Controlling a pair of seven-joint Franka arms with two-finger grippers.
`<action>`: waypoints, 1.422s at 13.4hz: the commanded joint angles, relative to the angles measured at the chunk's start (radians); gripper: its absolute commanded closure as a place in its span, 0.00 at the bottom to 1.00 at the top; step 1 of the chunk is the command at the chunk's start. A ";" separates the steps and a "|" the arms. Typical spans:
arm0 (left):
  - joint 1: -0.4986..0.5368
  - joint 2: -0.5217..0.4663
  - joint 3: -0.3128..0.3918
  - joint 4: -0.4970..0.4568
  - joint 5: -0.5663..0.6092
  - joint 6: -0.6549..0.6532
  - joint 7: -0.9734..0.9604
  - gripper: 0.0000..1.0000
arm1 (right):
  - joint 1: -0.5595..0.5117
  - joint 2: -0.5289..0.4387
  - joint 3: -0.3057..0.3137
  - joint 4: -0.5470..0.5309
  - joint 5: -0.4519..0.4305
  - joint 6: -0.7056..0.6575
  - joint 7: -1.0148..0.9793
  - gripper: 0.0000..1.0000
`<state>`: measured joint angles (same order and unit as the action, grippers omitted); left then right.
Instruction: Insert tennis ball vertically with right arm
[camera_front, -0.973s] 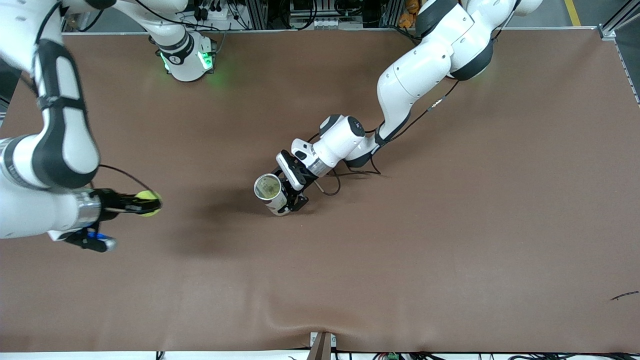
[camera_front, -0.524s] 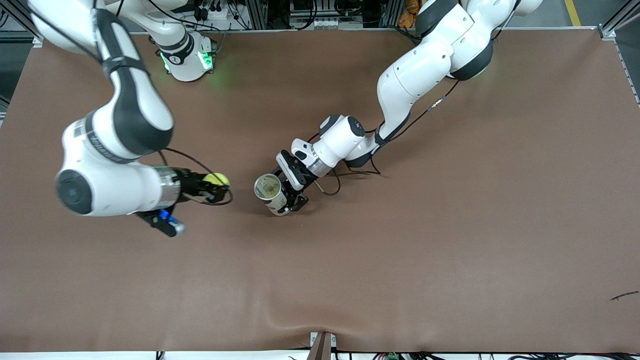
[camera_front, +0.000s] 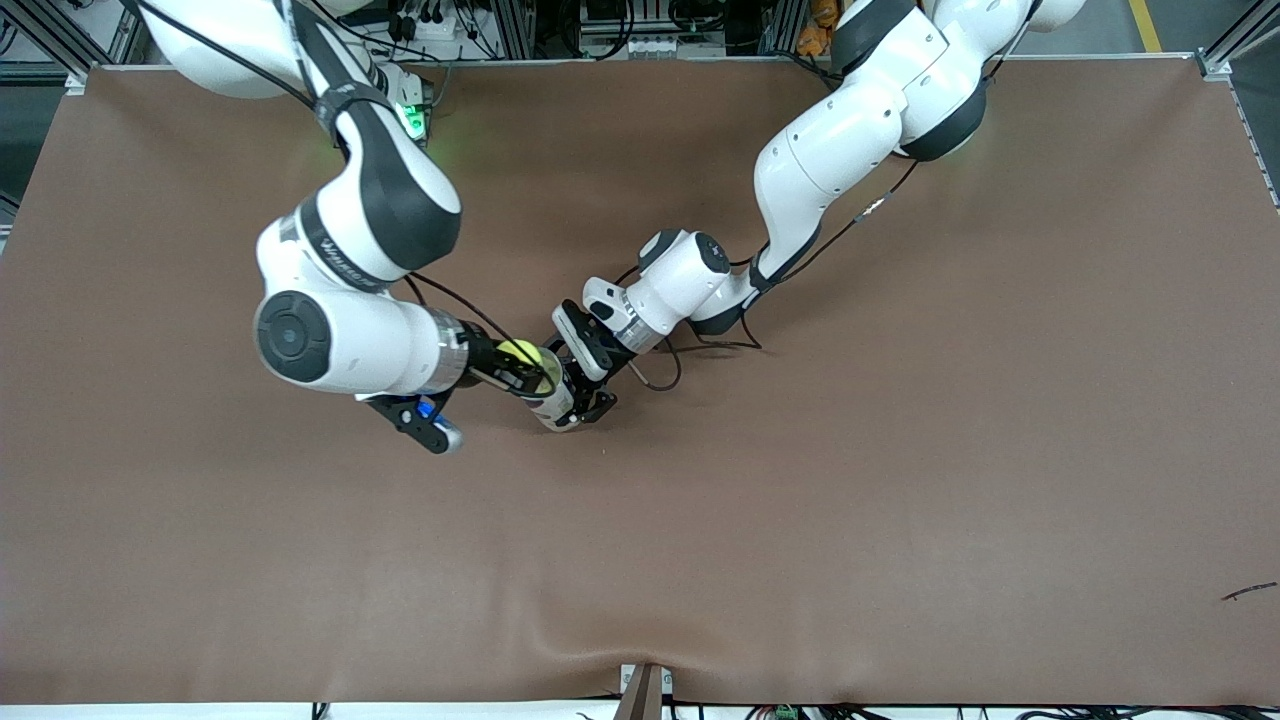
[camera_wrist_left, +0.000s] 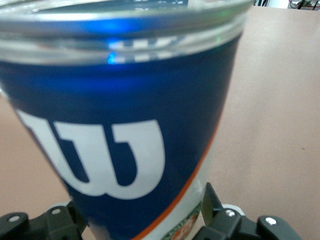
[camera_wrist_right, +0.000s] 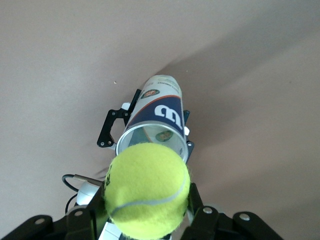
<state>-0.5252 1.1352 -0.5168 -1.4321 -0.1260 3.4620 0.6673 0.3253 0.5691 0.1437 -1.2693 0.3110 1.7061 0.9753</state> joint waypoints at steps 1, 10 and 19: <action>-0.007 0.003 -0.002 0.009 -0.009 0.016 -0.006 0.10 | 0.009 0.011 -0.015 0.001 0.025 0.009 0.016 0.91; -0.006 0.003 -0.002 0.010 -0.009 0.016 -0.006 0.10 | -0.011 0.014 -0.019 0.010 0.013 0.043 0.082 0.00; -0.006 0.005 -0.002 0.009 -0.009 0.016 -0.008 0.08 | -0.287 -0.006 -0.027 0.108 -0.169 0.024 -0.524 0.00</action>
<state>-0.5252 1.1352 -0.5169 -1.4316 -0.1259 3.4631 0.6673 0.0654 0.5817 0.1049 -1.1709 0.2407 1.7410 0.5519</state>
